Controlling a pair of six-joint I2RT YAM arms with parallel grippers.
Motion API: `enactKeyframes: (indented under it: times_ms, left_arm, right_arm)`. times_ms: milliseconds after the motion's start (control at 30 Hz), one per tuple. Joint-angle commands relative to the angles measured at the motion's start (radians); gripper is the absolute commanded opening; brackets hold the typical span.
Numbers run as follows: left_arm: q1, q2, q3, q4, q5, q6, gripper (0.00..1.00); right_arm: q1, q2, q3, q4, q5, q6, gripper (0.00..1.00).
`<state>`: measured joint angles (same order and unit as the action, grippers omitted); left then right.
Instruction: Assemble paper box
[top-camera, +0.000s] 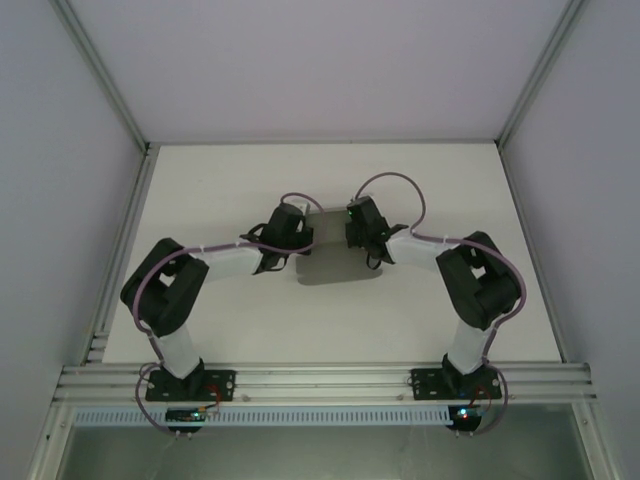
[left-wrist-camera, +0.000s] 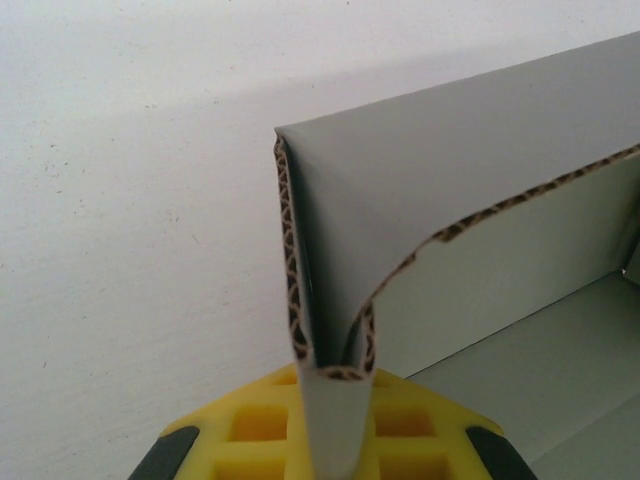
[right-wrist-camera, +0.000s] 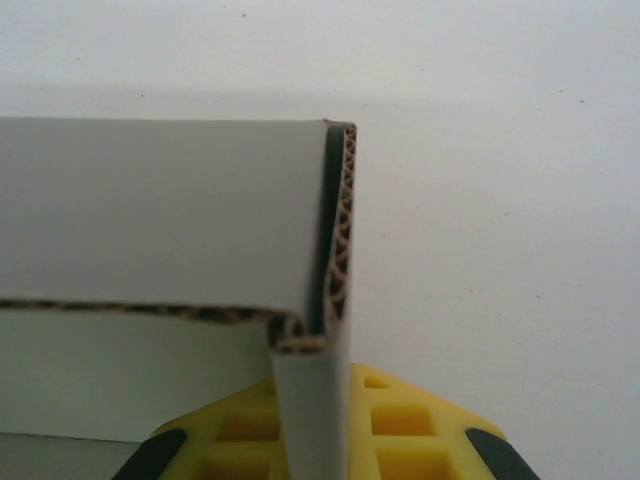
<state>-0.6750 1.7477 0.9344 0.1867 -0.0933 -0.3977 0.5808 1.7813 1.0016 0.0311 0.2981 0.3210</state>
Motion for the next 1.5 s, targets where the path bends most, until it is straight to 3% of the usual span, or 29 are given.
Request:
enactKeyframes:
  times_ms: [0, 67, 233, 500, 567, 767, 867, 967, 1033, 1067, 1467]
  left_arm:
    - [-0.01, -0.001, 0.019, -0.038, 0.034, 0.017, 0.0]
    - [-0.01, 0.0, 0.023, -0.042, 0.025, 0.007, 0.0]
    - [-0.011, -0.009, 0.023, -0.056, 0.006, -0.007, 0.0]
    - [-0.018, 0.009, 0.049, -0.079, -0.025, -0.028, 0.0]
    - [-0.021, 0.008, 0.059, -0.085, -0.029, -0.023, 0.0]
    - [-0.021, 0.004, 0.059, -0.073, -0.017, -0.022, 0.0]
    - [-0.021, 0.007, 0.058, -0.075, -0.01, -0.02, 0.0]
    - [-0.021, 0.003, 0.052, -0.068, -0.009, -0.026, 0.0]
    - [-0.021, 0.001, 0.049, -0.061, -0.007, -0.031, 0.0]
    - [-0.021, -0.001, 0.048, -0.059, -0.005, -0.032, 0.0]
    - [-0.021, 0.018, 0.063, -0.081, -0.031, -0.044, 0.0]
  right_arm:
    - [0.001, 0.036, 0.06, -0.079, 0.173, 0.049, 0.07]
    - [0.009, 0.062, 0.086, -0.137, 0.28, 0.099, 0.0]
    - [0.011, 0.167, 0.218, -0.421, 0.526, 0.295, 0.0]
    - [0.001, 0.291, 0.336, -0.594, 0.576, 0.454, 0.0]
    - [0.007, 0.269, 0.304, -0.498, 0.518, 0.392, 0.0]
    - [-0.018, 0.122, 0.079, -0.001, 0.108, 0.193, 0.0]
    - [-0.014, 0.051, -0.011, 0.169, 0.028, 0.1, 0.0]
    - [-0.011, -0.015, -0.068, 0.244, -0.018, 0.058, 0.0]
    - [-0.015, -0.053, -0.093, 0.259, -0.087, 0.049, 0.21]
    - [-0.017, -0.069, -0.103, 0.257, -0.119, 0.046, 0.26]
    - [-0.018, -0.152, -0.156, 0.164, -0.073, 0.017, 0.39]
